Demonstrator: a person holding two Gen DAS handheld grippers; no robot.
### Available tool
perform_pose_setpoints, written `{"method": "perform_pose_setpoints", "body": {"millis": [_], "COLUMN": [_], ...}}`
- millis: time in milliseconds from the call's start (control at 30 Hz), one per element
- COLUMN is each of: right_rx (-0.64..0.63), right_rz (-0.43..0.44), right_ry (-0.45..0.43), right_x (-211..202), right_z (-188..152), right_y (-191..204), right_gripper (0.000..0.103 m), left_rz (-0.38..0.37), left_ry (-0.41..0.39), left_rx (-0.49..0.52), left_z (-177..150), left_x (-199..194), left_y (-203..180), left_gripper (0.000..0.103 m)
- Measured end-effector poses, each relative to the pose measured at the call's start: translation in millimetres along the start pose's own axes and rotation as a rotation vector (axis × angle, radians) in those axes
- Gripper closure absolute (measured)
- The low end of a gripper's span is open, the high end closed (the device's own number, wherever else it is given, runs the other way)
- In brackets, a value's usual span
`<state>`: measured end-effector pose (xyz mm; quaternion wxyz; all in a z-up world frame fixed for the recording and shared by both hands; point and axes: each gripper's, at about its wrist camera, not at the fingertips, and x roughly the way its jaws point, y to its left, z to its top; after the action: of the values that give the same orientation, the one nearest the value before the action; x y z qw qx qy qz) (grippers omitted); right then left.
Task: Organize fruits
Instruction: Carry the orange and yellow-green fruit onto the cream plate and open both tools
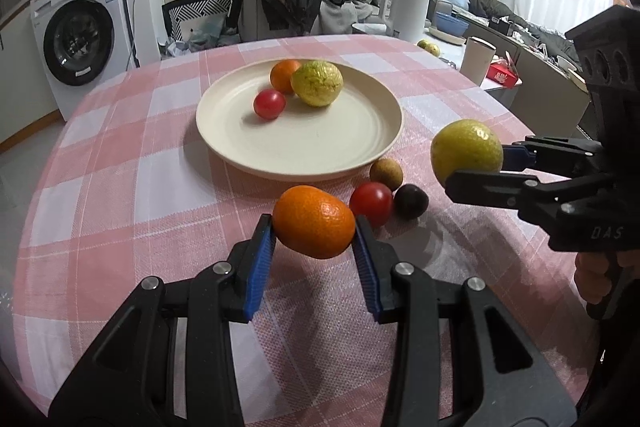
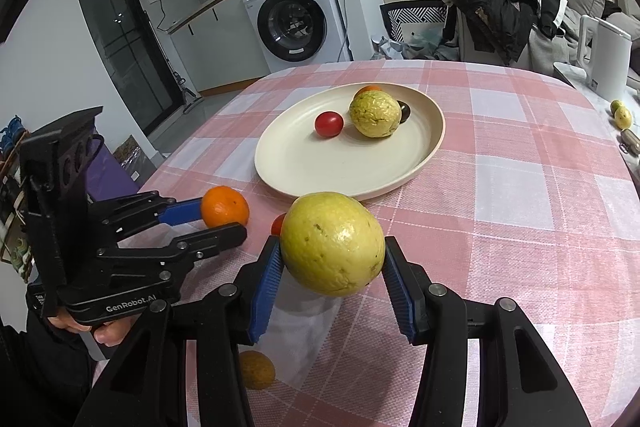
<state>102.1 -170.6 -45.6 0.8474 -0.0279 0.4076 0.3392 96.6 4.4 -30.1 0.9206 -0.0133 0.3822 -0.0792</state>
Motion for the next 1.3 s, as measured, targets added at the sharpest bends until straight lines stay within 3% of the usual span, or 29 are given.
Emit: {"method": "perform_pose_setpoints", "body": {"millis": [700,1300], "right_rx": [0.029,0.064], "right_rz": [-0.062,-0.081], "right_ry": [-0.046,-0.047], "right_x": [-5,17], "right_z": [25,59], "right_y": [-15,-25], "right_gripper": [0.053,0.052], "left_rz": [0.020,0.047], "left_ry": [-0.072,-0.075], "left_rx": [-0.094,-0.124], "left_z": [29,62], "left_x": [-6,24], "left_y": [23,38], "left_gripper": [0.067,0.067]}}
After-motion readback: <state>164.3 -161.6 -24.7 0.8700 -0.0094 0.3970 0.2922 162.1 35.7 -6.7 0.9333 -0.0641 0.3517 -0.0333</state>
